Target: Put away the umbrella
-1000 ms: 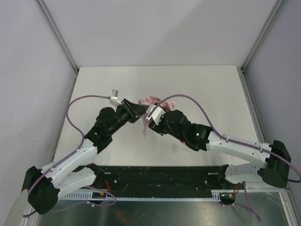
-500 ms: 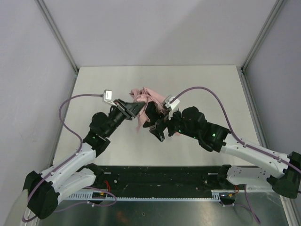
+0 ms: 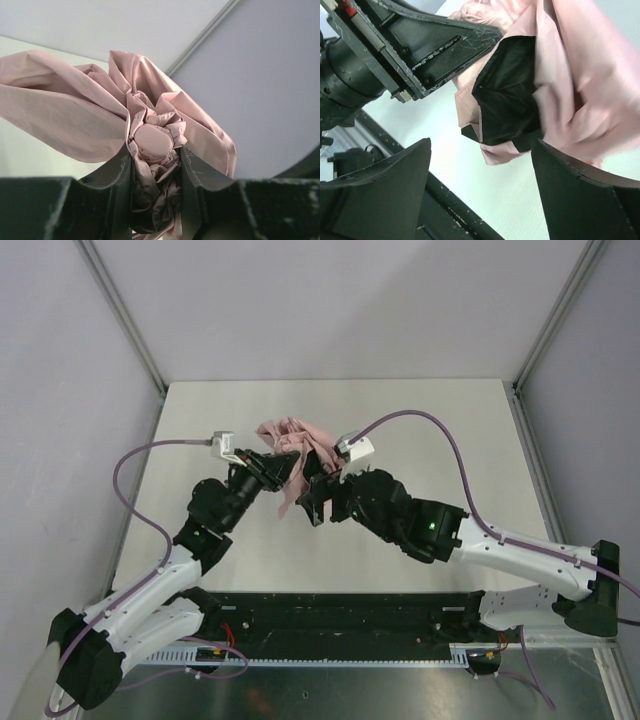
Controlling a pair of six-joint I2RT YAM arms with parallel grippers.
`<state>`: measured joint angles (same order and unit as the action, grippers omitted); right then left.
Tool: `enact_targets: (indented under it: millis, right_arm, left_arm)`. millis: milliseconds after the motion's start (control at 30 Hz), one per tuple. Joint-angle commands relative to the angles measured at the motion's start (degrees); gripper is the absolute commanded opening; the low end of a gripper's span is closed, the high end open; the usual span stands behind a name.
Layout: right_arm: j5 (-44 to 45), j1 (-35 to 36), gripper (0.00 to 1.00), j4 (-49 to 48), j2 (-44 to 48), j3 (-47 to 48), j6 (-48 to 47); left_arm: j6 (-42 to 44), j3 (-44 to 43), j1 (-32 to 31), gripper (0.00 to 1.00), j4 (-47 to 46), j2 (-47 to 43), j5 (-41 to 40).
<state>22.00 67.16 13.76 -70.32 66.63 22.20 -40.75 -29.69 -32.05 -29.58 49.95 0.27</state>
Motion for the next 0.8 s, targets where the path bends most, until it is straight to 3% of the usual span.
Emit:
enact_targets:
  millis: [0,67,133,367,533,767]
  right_arm:
    - [13.9,1.6,0.89,3.3,-0.7,5.4,5.6]
    - [16.6,1.6,0.93,4.3,-2.0,7.2,7.4]
    - [16.1,0.4,0.88,3.8,-3.1,8.3,10.6]
    - [5.1,-6.4,0.48,-0.5,-7.8,11.6,19.1]
    - [3.3,-7.2,0.56,-1.3,-11.2,15.9,18.7]
    - [3.2,-7.5,0.50,-1.7,-15.9,18.8,20.3]
  left_arm:
    - [8.4,-5.1,0.3,0.00,-1.0,-1.5,-6.6]
    - [10.6,-5.7,0.2,0.00,0.0,-1.6,-8.4]
    - [12.3,-6.3,0.2,0.00,0.5,-1.6,-9.3]
    - [15.3,-6.8,-0.7,0.00,1.0,-2.0,-11.0]
    - [17.6,-7.2,-1.3,0.00,1.1,-2.0,-11.8]
    - [19.8,-7.5,-2.3,0.00,1.6,-3.1,-13.7]
